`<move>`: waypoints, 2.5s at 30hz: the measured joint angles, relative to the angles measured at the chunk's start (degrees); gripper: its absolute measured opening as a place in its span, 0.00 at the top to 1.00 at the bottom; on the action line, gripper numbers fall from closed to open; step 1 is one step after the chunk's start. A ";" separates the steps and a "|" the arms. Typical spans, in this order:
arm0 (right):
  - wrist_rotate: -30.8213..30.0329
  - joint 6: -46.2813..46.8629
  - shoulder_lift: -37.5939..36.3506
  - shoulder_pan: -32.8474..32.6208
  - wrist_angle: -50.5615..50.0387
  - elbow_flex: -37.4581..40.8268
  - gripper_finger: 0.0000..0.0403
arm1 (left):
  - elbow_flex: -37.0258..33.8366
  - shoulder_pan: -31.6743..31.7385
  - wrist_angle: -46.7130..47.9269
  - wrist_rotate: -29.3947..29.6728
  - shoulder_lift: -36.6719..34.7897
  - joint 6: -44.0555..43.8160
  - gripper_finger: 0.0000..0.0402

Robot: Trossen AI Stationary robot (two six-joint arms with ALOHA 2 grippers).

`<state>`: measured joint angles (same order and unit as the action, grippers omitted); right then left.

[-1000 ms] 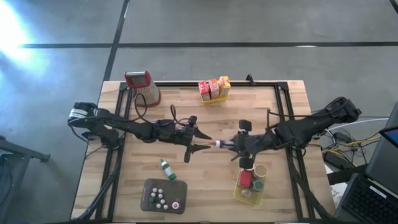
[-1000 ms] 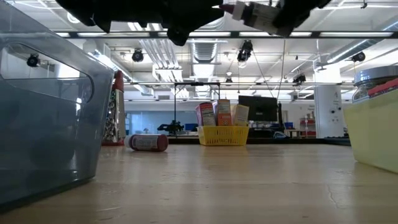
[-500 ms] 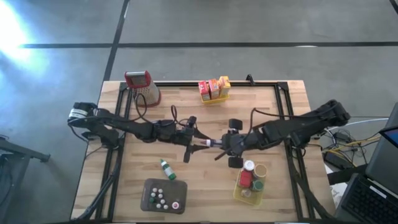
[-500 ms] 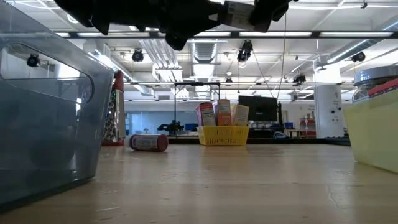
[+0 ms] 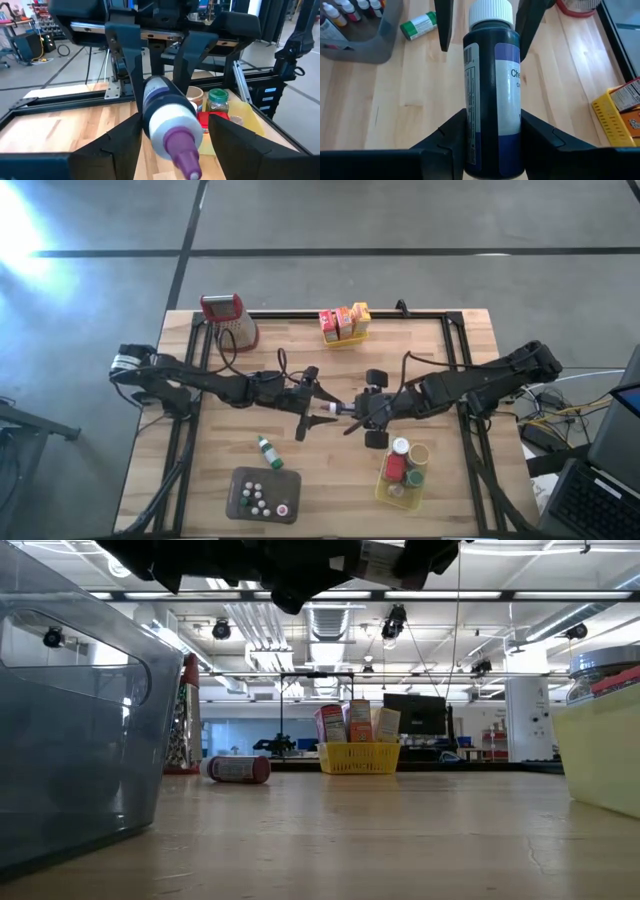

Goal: Pick & Place Kitchen Items
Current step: Put the large violet food coloring bottle into the black bin

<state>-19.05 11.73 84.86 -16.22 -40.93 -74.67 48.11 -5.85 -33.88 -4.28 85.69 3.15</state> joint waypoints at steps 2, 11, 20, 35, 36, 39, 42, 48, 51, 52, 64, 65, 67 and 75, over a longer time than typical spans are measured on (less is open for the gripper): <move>0.00 0.02 0.00 0.01 -0.22 0.00 0.65 | 0.27 0.02 0.74 0.08 -0.27 1.02 0.43; -0.16 -0.31 0.07 0.01 -0.93 0.11 0.66 | 0.49 -0.07 3.77 -0.40 -2.49 2.83 0.45; -0.43 -0.13 0.07 0.05 -0.79 0.17 0.63 | 0.51 -0.08 5.00 1.72 -2.36 2.71 0.46; -0.72 0.32 0.07 1.71 0.47 0.22 0.64 | 0.49 -0.09 5.18 9.19 -2.36 5.17 0.46; -0.72 0.28 0.07 1.71 0.54 0.22 0.64 | 0.49 -0.09 5.19 9.30 -2.36 5.25 0.47; -0.71 0.01 0.07 1.69 2.29 0.16 0.65 | 0.49 -0.02 5.47 9.43 -2.25 5.30 0.51; -0.68 -0.21 -0.07 1.67 1.71 0.04 0.67 | 0.32 0.00 6.26 9.48 -2.05 5.29 0.58; -0.70 -0.37 -0.09 1.65 1.53 0.04 0.65 | 0.32 -0.02 6.83 9.36 -2.08 5.28 0.73; -0.59 -0.42 -0.11 1.60 1.40 0.04 0.64 | 0.32 0.02 6.77 7.56 -2.08 5.22 0.78; -0.43 -0.50 -0.11 1.57 1.36 0.04 0.65 | 0.32 0.02 6.77 6.51 -2.08 5.14 0.78; -0.41 -0.52 -0.11 1.59 0.93 0.07 0.65 | 0.32 0.02 7.00 3.73 -2.19 3.69 0.58; -0.44 -0.50 -0.11 1.60 0.85 0.07 0.65 | 0.32 0.02 7.00 3.73 -2.24 3.71 0.56; -0.50 -0.48 -0.11 1.60 0.81 0.07 0.65 | 0.35 0.00 7.04 3.73 -2.31 4.66 0.51; -0.60 -0.67 -0.11 1.60 0.67 0.09 0.68 | 1.38 0.00 7.35 3.92 -2.40 7.50 0.47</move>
<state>-19.65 11.06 84.75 -14.61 -40.26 -74.59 49.49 -5.85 -26.53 -0.36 83.29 10.65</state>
